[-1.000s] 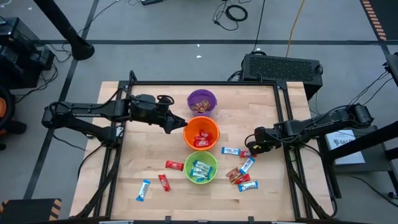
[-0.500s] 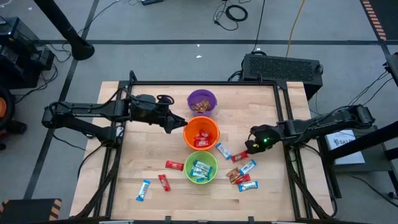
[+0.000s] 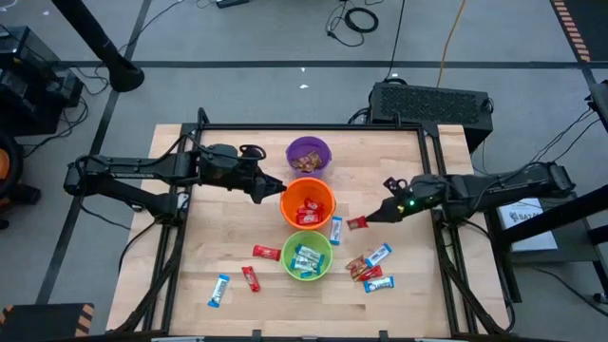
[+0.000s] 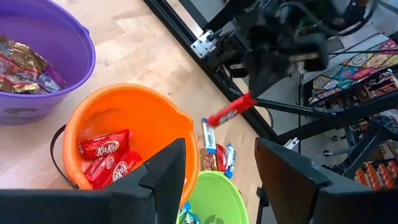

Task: Sort candy by brand, put in halloween buckets
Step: Put red chocolate bar into the orange bucket, then put blue chocolate bar into the green bucket

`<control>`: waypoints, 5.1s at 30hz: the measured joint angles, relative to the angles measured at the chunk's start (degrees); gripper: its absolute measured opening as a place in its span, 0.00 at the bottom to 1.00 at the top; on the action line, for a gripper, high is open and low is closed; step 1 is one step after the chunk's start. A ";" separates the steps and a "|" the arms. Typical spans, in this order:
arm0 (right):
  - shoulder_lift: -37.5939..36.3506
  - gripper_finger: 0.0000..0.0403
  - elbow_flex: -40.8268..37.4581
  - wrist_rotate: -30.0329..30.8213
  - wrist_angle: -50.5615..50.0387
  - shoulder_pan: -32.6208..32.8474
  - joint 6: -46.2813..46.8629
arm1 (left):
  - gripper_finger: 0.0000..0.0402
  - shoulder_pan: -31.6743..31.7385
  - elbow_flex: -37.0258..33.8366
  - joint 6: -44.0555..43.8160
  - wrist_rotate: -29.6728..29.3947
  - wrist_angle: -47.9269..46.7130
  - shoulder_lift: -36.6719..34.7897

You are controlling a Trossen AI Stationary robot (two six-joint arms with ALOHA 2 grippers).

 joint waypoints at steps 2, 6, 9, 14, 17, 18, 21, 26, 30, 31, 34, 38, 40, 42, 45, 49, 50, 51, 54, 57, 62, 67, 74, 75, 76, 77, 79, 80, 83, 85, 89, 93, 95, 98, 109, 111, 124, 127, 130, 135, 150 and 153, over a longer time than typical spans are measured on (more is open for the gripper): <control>0.02 0.00 1.85 1.37 0.09 -0.01 -0.60 | 0.49 0.00 0.00 0.02 -0.24 0.03 0.00; 0.02 0.00 5.11 4.06 1.60 -0.04 -2.24 | 0.49 0.00 0.00 -0.04 -0.49 0.18 0.00; 0.02 0.00 6.97 6.25 4.46 -0.04 -3.44 | 0.49 0.00 0.00 -0.04 -0.49 0.69 0.00; 0.02 0.00 8.26 9.88 10.65 -0.04 -5.45 | 0.49 0.00 0.00 -0.07 -0.51 3.22 0.00; 0.04 0.00 8.26 10.74 14.68 -0.04 -6.57 | 0.49 0.00 0.00 -0.07 -0.51 4.92 0.00; 0.04 0.00 8.26 10.79 15.75 -0.04 -7.09 | 0.49 0.00 0.00 -0.07 -0.59 5.36 0.00; 0.04 0.00 8.26 10.76 17.95 -0.04 -7.99 | 0.49 0.00 0.00 -0.04 -1.16 6.32 0.00; 0.05 0.00 8.26 10.35 20.40 -0.04 -9.44 | 0.49 0.00 0.00 0.17 -1.63 6.45 0.00; 0.09 0.00 8.26 10.32 20.21 -0.04 -9.73 | 0.49 0.00 0.00 0.20 -1.65 6.45 0.00; 0.09 0.00 8.26 10.31 20.27 -0.04 -9.92 | 0.49 0.00 0.00 0.26 -1.66 6.43 0.00; 0.19 0.00 8.26 10.14 20.26 -0.04 -12.21 | 0.49 0.00 0.00 0.35 -1.76 6.28 0.00; 0.20 0.00 8.25 9.93 20.31 -0.07 -15.16 | 0.49 0.00 0.00 0.37 -1.78 6.21 0.00; 0.20 0.00 8.24 9.95 20.23 -0.07 -15.28 | 0.49 0.00 0.00 0.37 -1.78 6.19 0.00; 0.27 0.00 8.24 10.01 20.26 -0.07 -15.28 | 0.49 0.00 0.00 0.37 -1.80 6.19 0.00; 0.72 0.00 8.24 10.37 20.30 -0.07 -14.85 | 0.49 0.00 0.00 0.37 -1.78 6.19 0.00; 2.39 0.00 8.24 12.05 20.62 -0.07 -13.85 | 0.49 0.00 0.00 0.37 -1.78 6.16 0.01; 3.24 0.00 8.24 12.24 20.71 -0.07 -13.18 | 0.49 0.00 0.00 0.37 -1.78 6.18 0.00; 4.14 0.00 8.24 12.26 20.78 -0.08 -12.69 | 0.49 0.00 0.00 0.37 -1.79 6.19 0.00; 7.98 0.00 8.24 12.26 21.79 -0.09 -11.20 | 0.49 0.00 0.00 0.37 -1.91 6.21 0.00; 12.60 0.00 8.24 13.56 24.79 -0.07 -10.20 | 0.49 0.00 0.00 0.37 -2.14 6.21 0.00; 21.00 0.00 8.24 14.68 29.85 -0.64 -10.14 | 0.49 0.00 0.00 0.07 -2.22 6.25 0.00; 28.30 0.00 8.24 14.75 30.50 -1.29 -8.27 | 0.49 0.00 0.00 -0.24 -2.22 6.45 0.00; 32.35 0.06 8.23 14.54 30.35 -1.94 -4.38 | 0.49 -0.36 0.00 -2.61 -2.24 6.75 0.00; 32.11 0.09 8.24 14.46 30.24 -1.95 -4.37 | 0.49 -0.52 0.00 -3.08 -2.24 6.73 0.00; 31.76 0.13 8.23 14.45 30.06 -1.95 -4.30 | 0.49 -0.80 0.00 -3.15 -2.24 6.73 0.00; 31.35 0.17 8.23 14.38 29.98 -1.95 -4.28 | 0.49 -1.19 0.00 -3.17 -2.23 6.72 0.00; 30.43 0.26 8.24 13.81 29.88 -1.95 -4.28 | 0.49 -2.06 0.00 -3.19 -2.23 6.71 0.00; 29.94 0.30 8.24 13.02 29.69 -1.97 -4.35 | 0.49 -2.47 0.00 -3.19 -2.22 6.69 0.00; 28.06 0.42 8.24 9.39 29.02 -1.97 -5.93 | 0.49 -3.62 0.00 -3.17 -2.24 6.58 0.00; 25.83 0.48 8.24 7.39 26.68 -1.94 -6.03 | 0.49 -4.41 0.00 -3.19 -2.22 6.52 0.00; 19.82 0.51 8.24 5.31 15.59 -0.29 -8.29 | 0.49 -6.72 0.00 -3.26 -2.22 6.44 0.02; 13.12 0.50 8.26 3.27 -1.65 2.22 -8.78 | 0.49 -9.92 0.00 -3.27 -2.22 5.20 0.00; 10.59 0.48 8.26 2.75 -12.23 3.81 -6.45 | 0.49 -11.48 0.00 -3.30 -2.22 3.47 0.00; 8.43 0.46 8.26 2.67 -27.01 6.48 -1.98 | 0.49 -13.66 0.00 -4.73 -2.20 -0.06 0.00; 11.66 0.40 6.16 2.17 -41.73 10.22 4.41 | 0.49 -16.68 0.00 -4.81 -3.62 -11.67 0.00; 12.71 0.40 5.38 1.24 -39.90 10.21 4.44 | 0.49 -16.68 0.00 -4.79 -3.64 -12.17 0.01; 20.46 0.40 -0.14 -2.74 -25.59 10.21 12.33 | 0.49 -16.68 0.00 -4.76 -3.77 -12.02 0.02; 21.58 0.40 -1.47 -2.03 -22.76 10.21 12.37 | 0.49 -16.68 0.00 -4.74 -3.77 -12.00 0.02; 22.65 0.40 -2.62 -1.91 -21.04 10.21 12.42 | 0.49 -16.68 0.00 -4.74 -3.77 -12.00 0.02; 22.95 0.40 -4.15 -1.83 -18.41 10.21 13.23 | 0.49 -16.68 0.00 -4.76 -3.77 -11.99 0.02; 22.95 0.16 -8.28 -2.07 -9.92 10.21 15.03 | 0.49 -16.68 0.00 -4.77 -3.76 -11.99 0.02; 22.95 0.07 -8.28 -2.07 -9.78 10.21 13.53 | 0.49 -16.68 0.00 -4.76 -3.77 -12.00 0.02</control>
